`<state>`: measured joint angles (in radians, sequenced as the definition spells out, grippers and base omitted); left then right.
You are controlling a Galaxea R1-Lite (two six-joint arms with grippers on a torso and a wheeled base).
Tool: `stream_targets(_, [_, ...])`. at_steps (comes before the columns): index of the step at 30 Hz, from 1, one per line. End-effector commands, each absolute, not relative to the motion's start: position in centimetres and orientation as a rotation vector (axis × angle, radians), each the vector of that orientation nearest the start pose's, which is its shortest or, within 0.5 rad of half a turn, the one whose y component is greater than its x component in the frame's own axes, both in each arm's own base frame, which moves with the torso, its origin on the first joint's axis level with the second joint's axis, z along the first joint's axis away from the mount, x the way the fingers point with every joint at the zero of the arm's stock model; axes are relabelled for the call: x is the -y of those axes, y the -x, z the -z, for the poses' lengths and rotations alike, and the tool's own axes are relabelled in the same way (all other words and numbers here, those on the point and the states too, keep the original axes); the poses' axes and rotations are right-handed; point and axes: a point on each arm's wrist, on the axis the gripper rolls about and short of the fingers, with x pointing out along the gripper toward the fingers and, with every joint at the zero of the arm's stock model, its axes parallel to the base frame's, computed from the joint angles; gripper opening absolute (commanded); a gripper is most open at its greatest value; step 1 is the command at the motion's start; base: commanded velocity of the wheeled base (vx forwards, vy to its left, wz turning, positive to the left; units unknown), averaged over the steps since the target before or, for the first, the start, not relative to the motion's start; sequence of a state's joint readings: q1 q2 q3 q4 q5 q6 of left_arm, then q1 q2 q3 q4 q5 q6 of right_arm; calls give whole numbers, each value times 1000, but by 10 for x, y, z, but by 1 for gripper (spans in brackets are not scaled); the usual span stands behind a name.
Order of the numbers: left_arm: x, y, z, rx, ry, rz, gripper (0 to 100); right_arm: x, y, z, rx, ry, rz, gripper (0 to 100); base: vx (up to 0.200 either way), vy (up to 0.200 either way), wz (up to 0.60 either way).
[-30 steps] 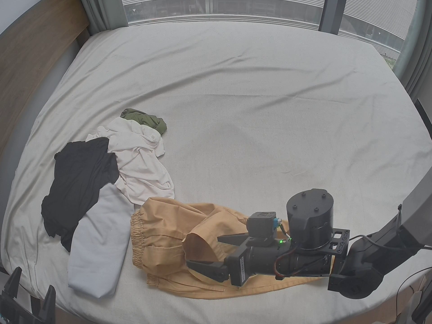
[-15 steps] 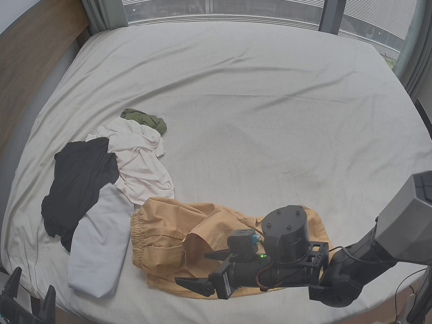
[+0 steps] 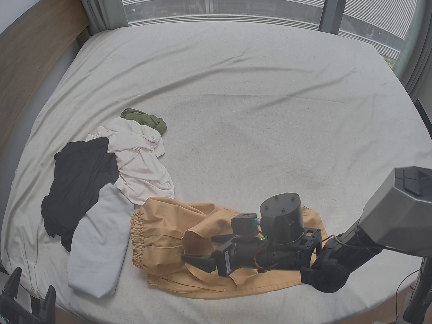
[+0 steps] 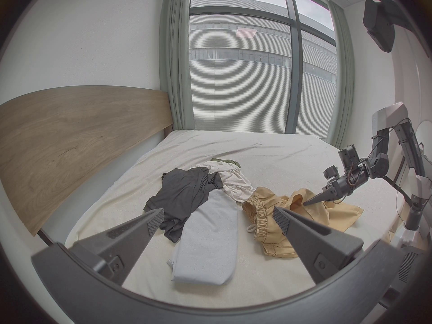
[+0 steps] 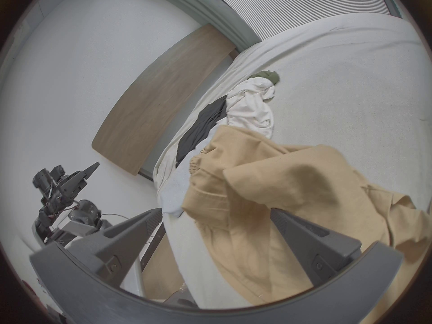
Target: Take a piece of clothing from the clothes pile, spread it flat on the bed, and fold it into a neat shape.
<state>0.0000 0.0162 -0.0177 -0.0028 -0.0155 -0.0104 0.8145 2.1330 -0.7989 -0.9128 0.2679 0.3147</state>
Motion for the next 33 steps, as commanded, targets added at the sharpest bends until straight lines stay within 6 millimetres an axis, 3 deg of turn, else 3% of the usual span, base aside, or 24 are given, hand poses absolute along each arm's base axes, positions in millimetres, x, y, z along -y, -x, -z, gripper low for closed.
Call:
stream_targets(1, [0, 23, -76, 3, 11, 15, 100, -264, -258, -59, -583, -168, -950, 100, 0, 0, 0])
stream_targets(13, [0, 23, -76, 3, 9, 15, 100, -252, -268, -58, -581, -177, -906, 100, 0, 0, 0])
stream_targets(28, [0, 23, -76, 3, 9, 15, 100, -243, -297, -49, -558, -189, -808, 100, 0, 0, 0])
stream_targets(29, [0, 23, -76, 3, 9, 15, 100, -243, -297, -49, -558, -189, -808, 0, 0, 0, 0])
stream_targets(33, [0, 23, -76, 3, 9, 15, 100, -239, -300, -49, -554, -190, -782, 0, 0, 0, 0])
